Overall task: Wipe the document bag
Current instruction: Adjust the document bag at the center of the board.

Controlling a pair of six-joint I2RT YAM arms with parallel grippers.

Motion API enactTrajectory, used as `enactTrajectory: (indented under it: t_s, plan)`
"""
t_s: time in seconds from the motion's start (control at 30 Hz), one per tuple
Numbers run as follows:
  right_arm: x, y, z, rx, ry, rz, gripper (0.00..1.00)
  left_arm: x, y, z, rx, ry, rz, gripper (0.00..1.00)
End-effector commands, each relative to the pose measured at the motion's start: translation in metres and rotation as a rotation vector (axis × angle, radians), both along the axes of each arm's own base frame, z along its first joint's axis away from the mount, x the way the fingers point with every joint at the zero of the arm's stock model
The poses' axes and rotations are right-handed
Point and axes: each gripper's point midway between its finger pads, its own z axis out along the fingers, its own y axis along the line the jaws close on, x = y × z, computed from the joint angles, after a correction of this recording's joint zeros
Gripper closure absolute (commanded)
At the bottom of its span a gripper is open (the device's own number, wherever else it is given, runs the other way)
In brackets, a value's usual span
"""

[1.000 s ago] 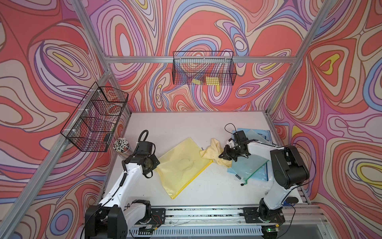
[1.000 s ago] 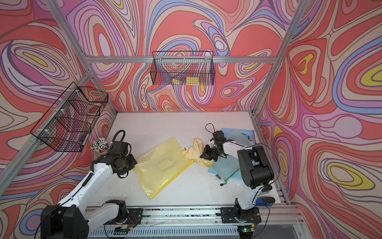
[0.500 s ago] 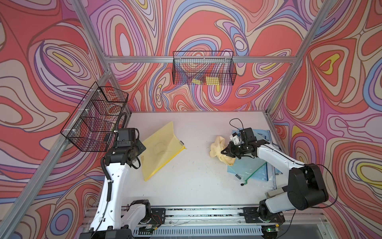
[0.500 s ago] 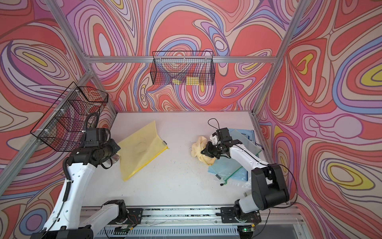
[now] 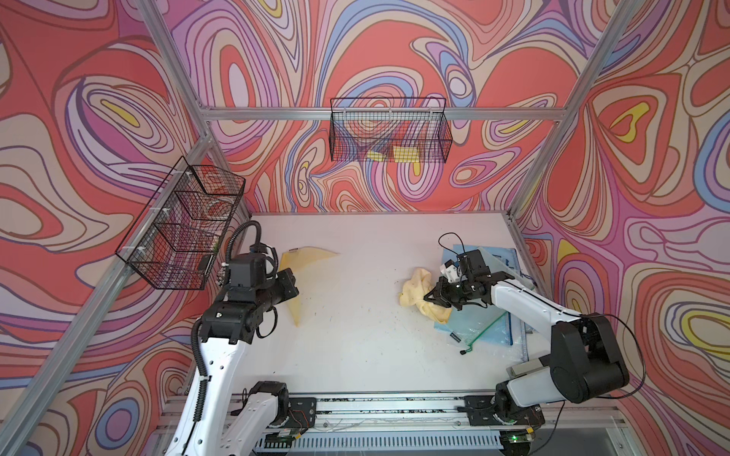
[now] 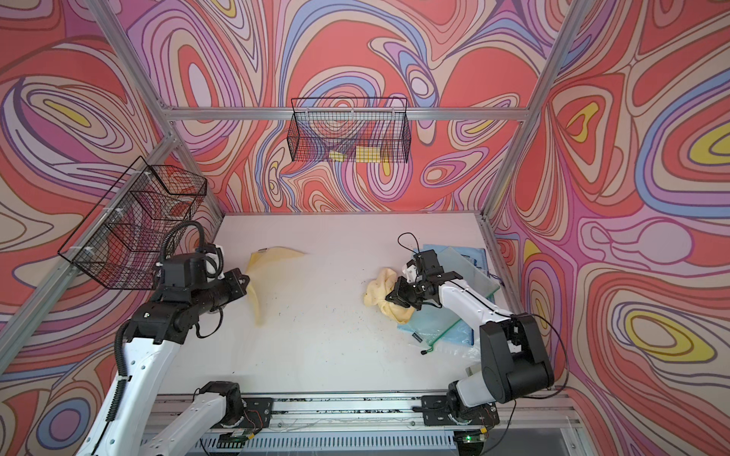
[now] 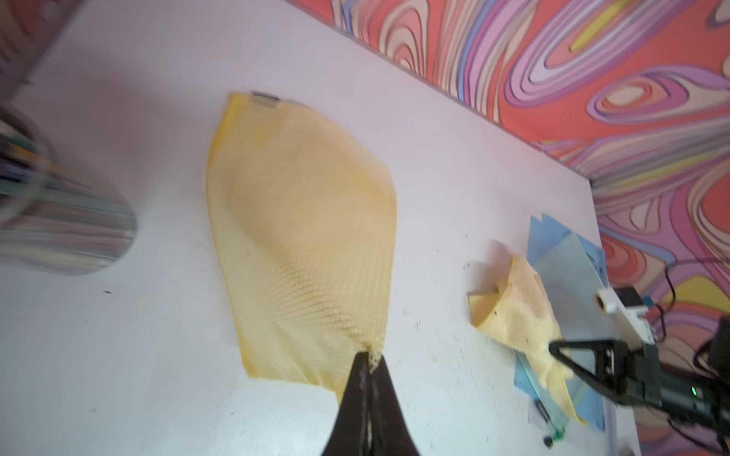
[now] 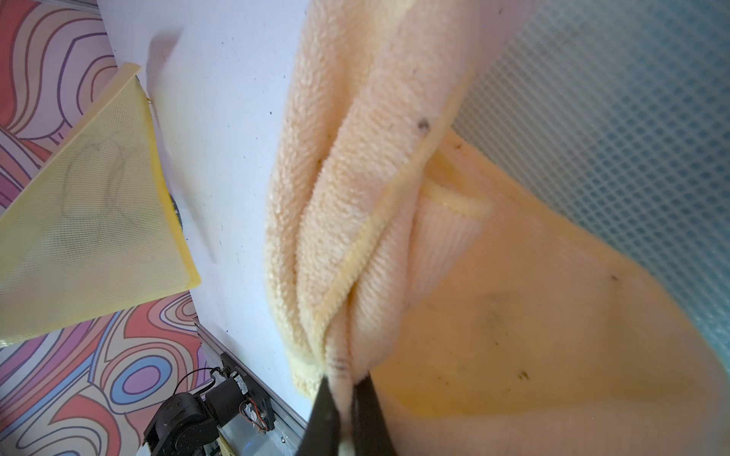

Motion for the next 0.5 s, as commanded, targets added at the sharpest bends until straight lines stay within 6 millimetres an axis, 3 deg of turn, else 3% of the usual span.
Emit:
enactTrajectory:
  t_s: [0.0,0.2,0.37,0.47]
  plan:
    - [0.002,0.0,0.014,-0.003,-0.039,0.009,1.0,-0.012,-0.043,0.01,-0.128,-0.066,-0.195,1.0]
    - [0.003,0.001,0.019,0.001,-0.049,0.012,1.0,-0.031,-0.094,-0.037,-0.161,0.073,-0.364,0.99]
    - [0.006,0.003,0.026,0.002,-0.064,0.015,1.0,-0.024,-0.144,-0.073,-0.085,0.147,-0.432,0.98]
    - [0.006,0.001,0.03,-0.012,-0.072,0.013,1.0,-0.013,-0.178,-0.083,-0.061,0.157,-0.474,1.0]
